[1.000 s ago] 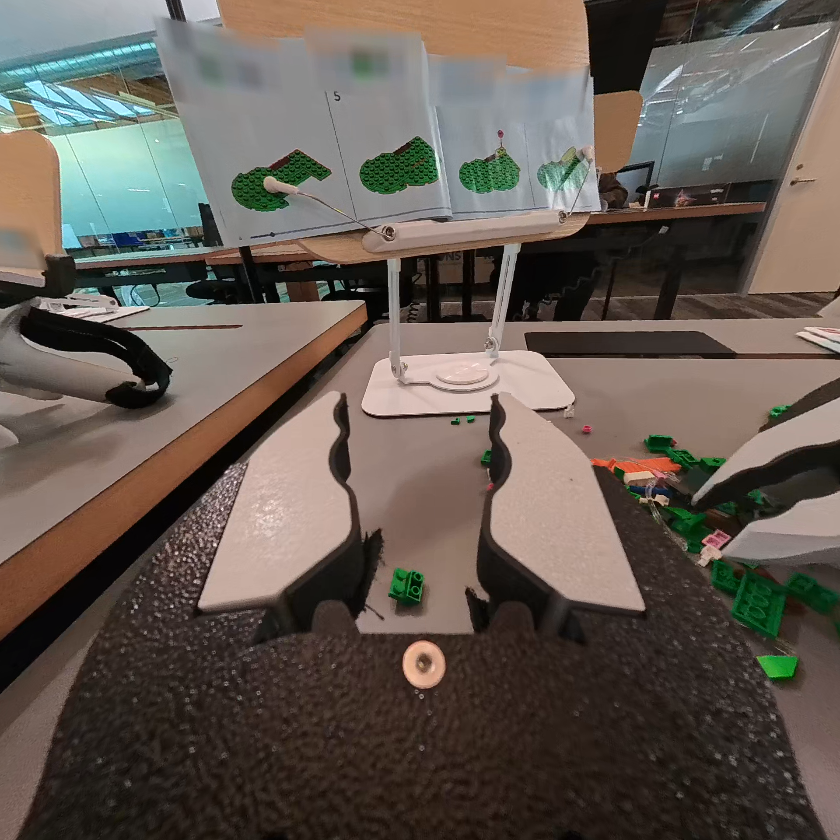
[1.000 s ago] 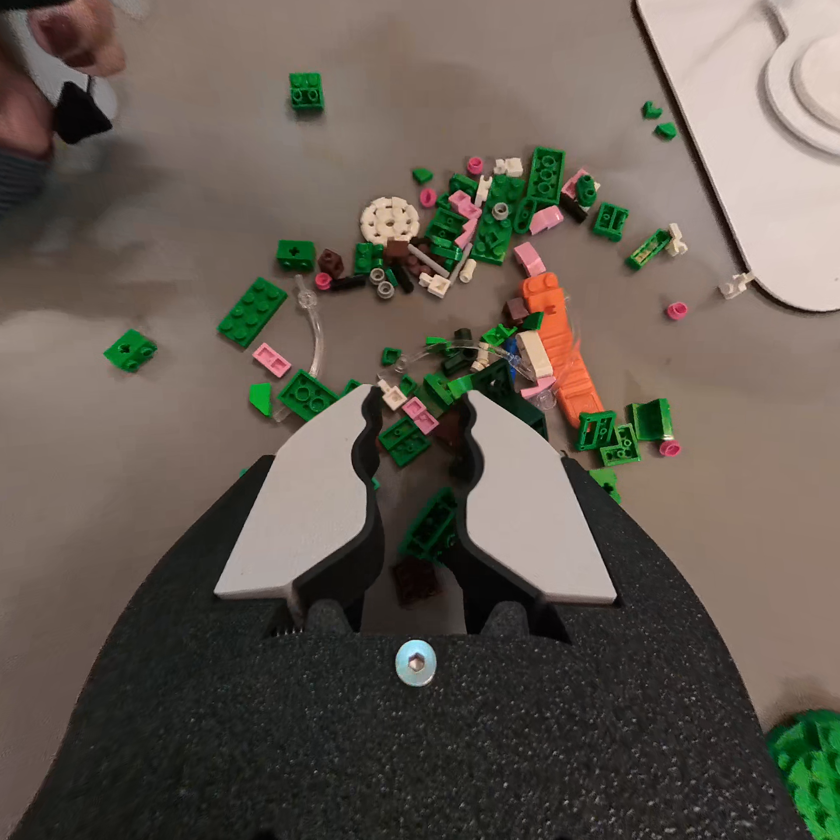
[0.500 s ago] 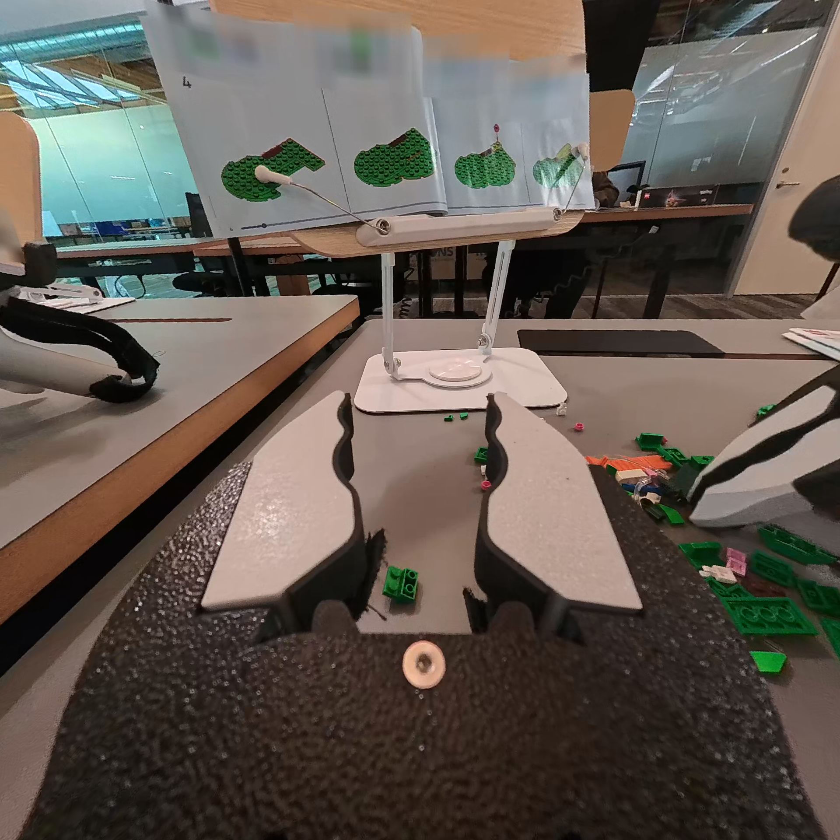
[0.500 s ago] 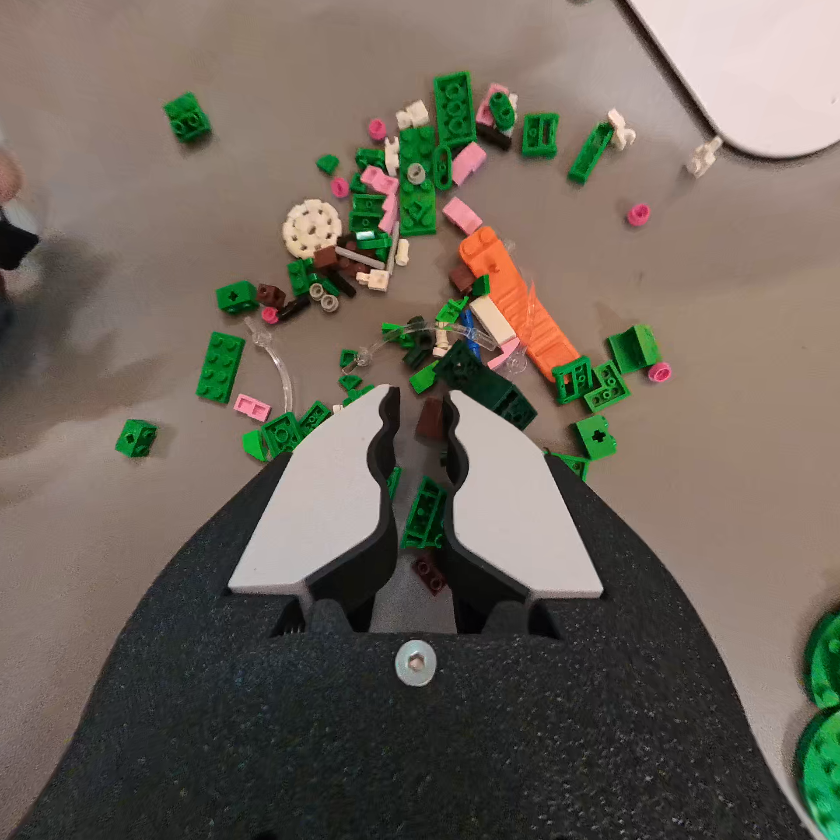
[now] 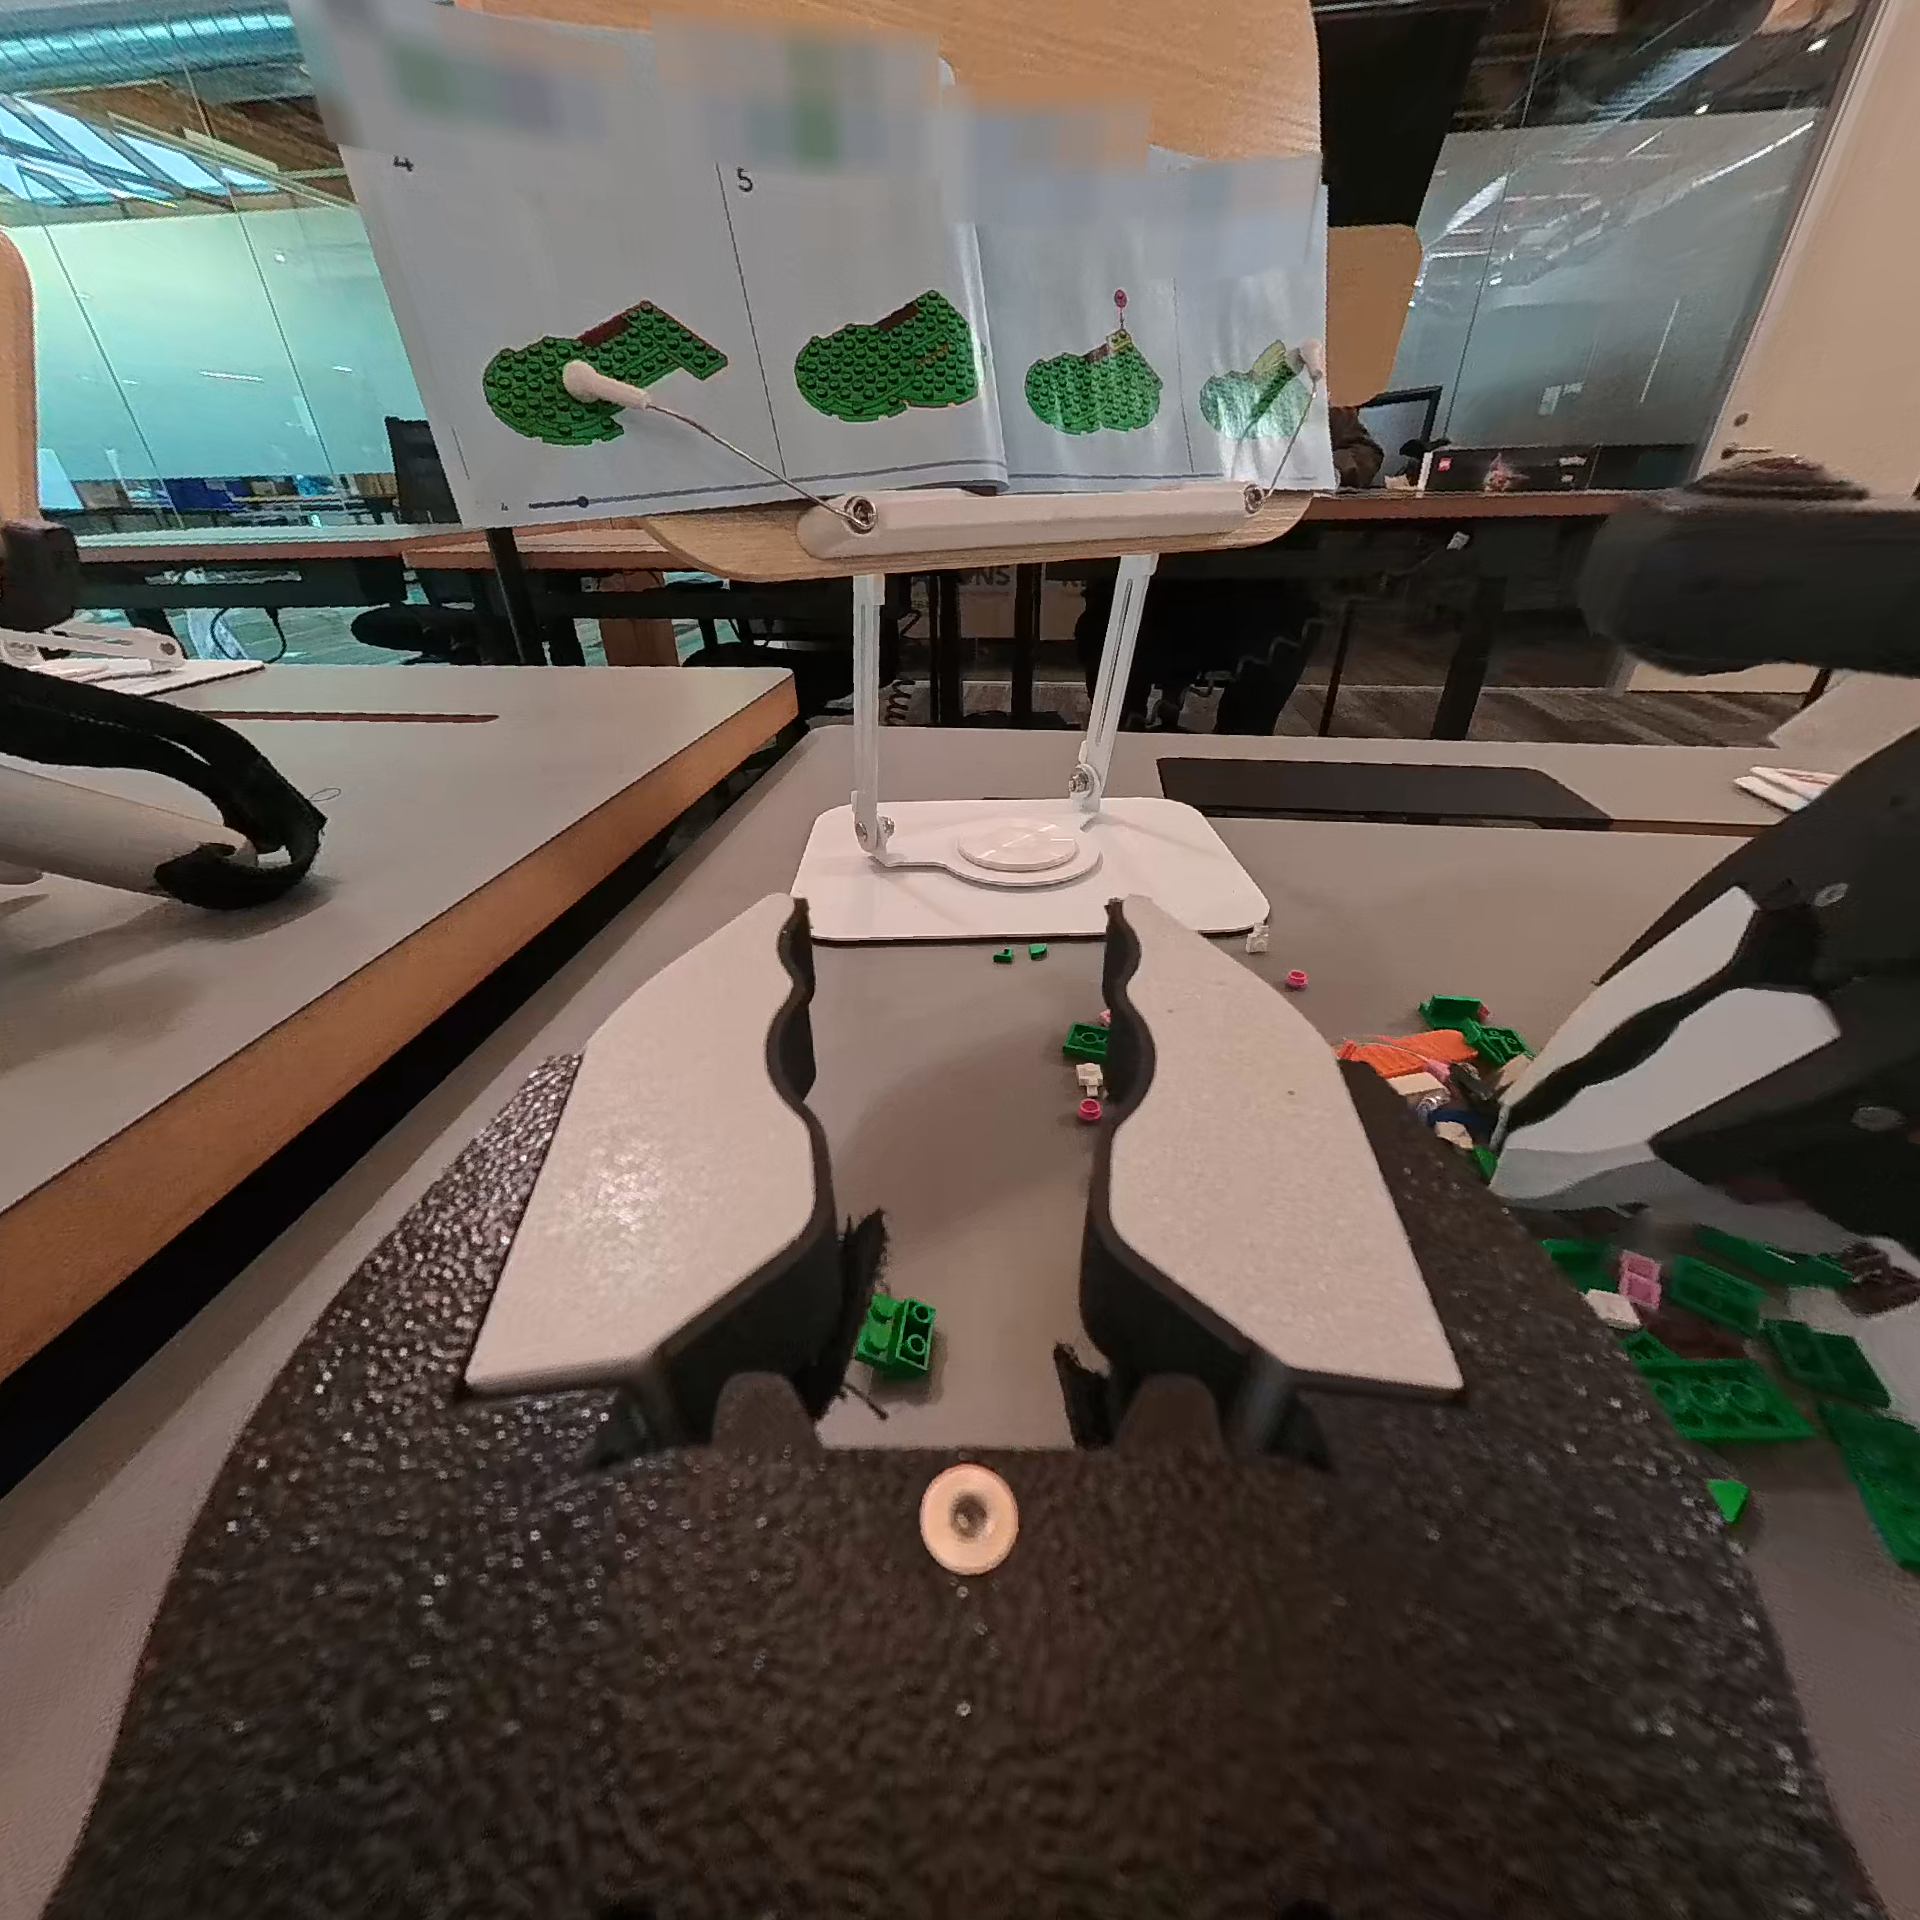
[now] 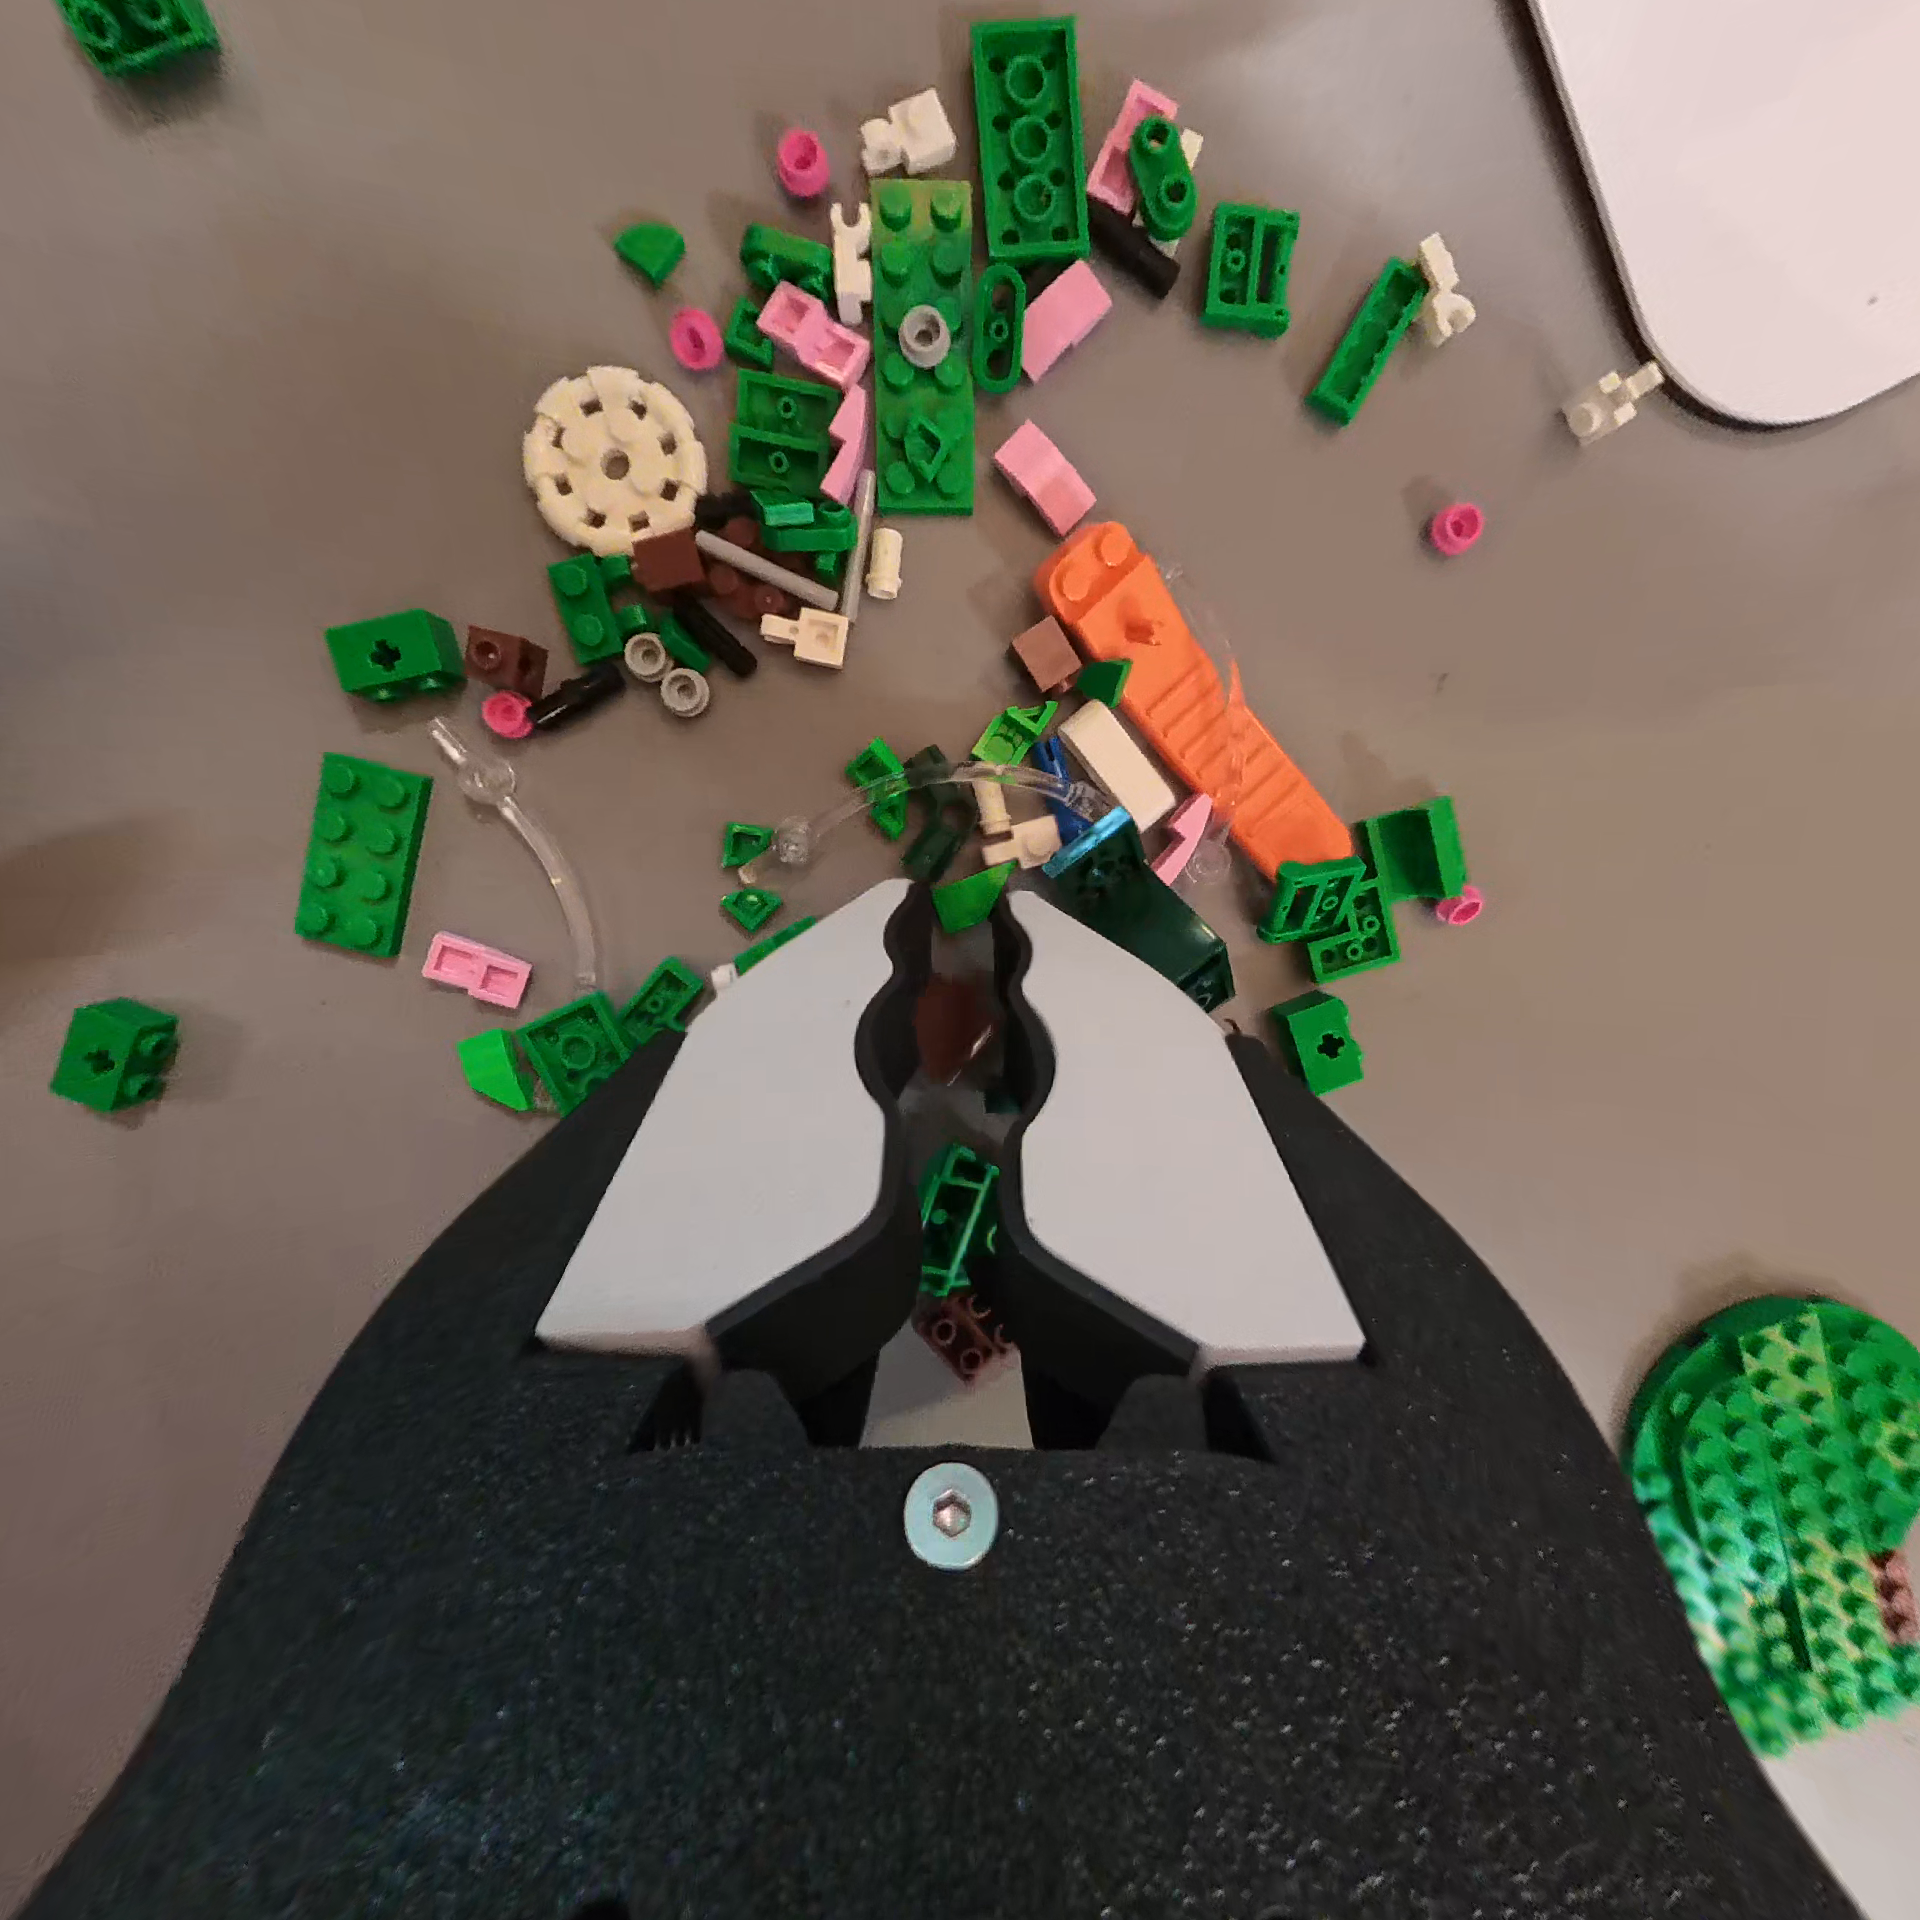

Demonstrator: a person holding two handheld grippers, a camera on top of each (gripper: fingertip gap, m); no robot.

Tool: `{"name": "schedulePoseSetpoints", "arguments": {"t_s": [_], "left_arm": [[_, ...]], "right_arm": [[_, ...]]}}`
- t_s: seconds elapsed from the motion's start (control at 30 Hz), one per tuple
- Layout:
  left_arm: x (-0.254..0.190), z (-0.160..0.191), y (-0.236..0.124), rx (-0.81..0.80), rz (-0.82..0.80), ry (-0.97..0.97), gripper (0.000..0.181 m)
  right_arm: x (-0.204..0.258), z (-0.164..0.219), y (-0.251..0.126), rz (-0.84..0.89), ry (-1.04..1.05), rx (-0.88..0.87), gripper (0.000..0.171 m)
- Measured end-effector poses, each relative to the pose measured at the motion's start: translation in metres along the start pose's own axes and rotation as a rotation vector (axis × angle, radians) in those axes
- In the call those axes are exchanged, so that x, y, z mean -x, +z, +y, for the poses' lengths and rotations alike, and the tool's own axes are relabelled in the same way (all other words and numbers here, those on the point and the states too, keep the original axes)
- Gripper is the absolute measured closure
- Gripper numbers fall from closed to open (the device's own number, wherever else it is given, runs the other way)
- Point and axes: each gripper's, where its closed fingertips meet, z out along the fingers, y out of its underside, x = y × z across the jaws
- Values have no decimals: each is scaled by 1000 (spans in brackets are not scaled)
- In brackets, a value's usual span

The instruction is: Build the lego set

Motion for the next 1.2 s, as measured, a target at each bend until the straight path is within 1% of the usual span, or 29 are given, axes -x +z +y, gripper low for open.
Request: {"name": "schedulePoseSetpoints", "arguments": {"t_s": [0.07,0.1,0.17,0.2,0.23,0.3,0.37,0.43,0.57,0.83,1.03,1.2], "left_arm": [[0,0,0,-2,0,-3,128],[0,0,0,-2,1,-4,128],[-1,-1,0,-5,10,-7,129],[-2,-1,0,-8,14,-7,129],[-3,-2,0,-10,20,-5,129],[-9,-3,1,-18,52,-1,129],[-19,-6,0,-40,111,3,133],[-26,-8,-1,-53,143,22,133],[-33,-10,-2,-67,175,44,133],[-31,-9,-2,-62,182,13,133],[-31,-9,-2,-60,183,3,133],[-28,-11,-3,-68,185,-38,133]], "right_arm": [[11,-1,-2,-130,-43,-44,161],[20,-3,-6,-234,-69,-91,161],[51,-8,-25,-538,-132,-222,161],[62,-9,-38,-659,-159,-290,161],[67,-10,-47,-731,-166,-332,161],[75,-6,-62,-856,-173,-349,160],[81,-5,-75,-942,-191,-372,160],[86,-4,-85,-994,-210,-385,160],[93,0,-97,-1039,-272,-401,160],[111,7,-133,-1188,-432,-527,161],[111,9,-140,-1193,-445,-513,161],[104,15,-147,-1159,-443,-494,161]]}}
